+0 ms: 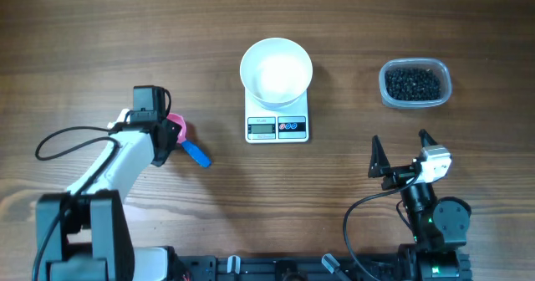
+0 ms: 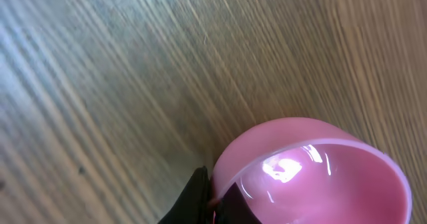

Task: Scoop item into bowl and weigh 150g on scale
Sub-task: 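Grasp the pink scoop's rim with the left gripper and lift it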

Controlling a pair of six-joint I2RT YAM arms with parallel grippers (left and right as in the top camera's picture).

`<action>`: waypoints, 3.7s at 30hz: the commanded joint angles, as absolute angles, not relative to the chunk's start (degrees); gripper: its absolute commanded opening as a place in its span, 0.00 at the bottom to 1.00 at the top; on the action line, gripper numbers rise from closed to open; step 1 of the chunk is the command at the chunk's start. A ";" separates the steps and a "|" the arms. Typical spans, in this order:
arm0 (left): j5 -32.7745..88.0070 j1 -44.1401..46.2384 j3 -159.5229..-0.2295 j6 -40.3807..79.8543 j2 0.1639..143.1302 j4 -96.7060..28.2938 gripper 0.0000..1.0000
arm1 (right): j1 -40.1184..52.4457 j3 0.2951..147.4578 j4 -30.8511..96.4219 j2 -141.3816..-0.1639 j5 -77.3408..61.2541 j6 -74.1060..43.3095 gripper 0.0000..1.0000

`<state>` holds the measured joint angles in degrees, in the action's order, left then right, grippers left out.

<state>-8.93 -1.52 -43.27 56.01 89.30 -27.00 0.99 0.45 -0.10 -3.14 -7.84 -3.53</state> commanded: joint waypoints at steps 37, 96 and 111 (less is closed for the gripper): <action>-9.15 15.64 -49.15 58.76 70.85 -46.17 0.04 | 1.28 0.32 -0.43 -3.07 -7.40 -3.14 1.00; -2.96 12.97 -54.57 77.38 70.81 -42.74 0.04 | 1.28 0.32 -0.43 -3.07 -7.40 -3.11 1.00; -8.27 12.95 -54.57 93.49 70.81 -50.72 0.04 | 1.28 0.32 -1.91 -3.07 -31.38 -70.39 1.00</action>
<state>-3.70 13.28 -53.52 86.59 71.55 -48.07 0.99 0.45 -1.37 -3.16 -15.92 -36.82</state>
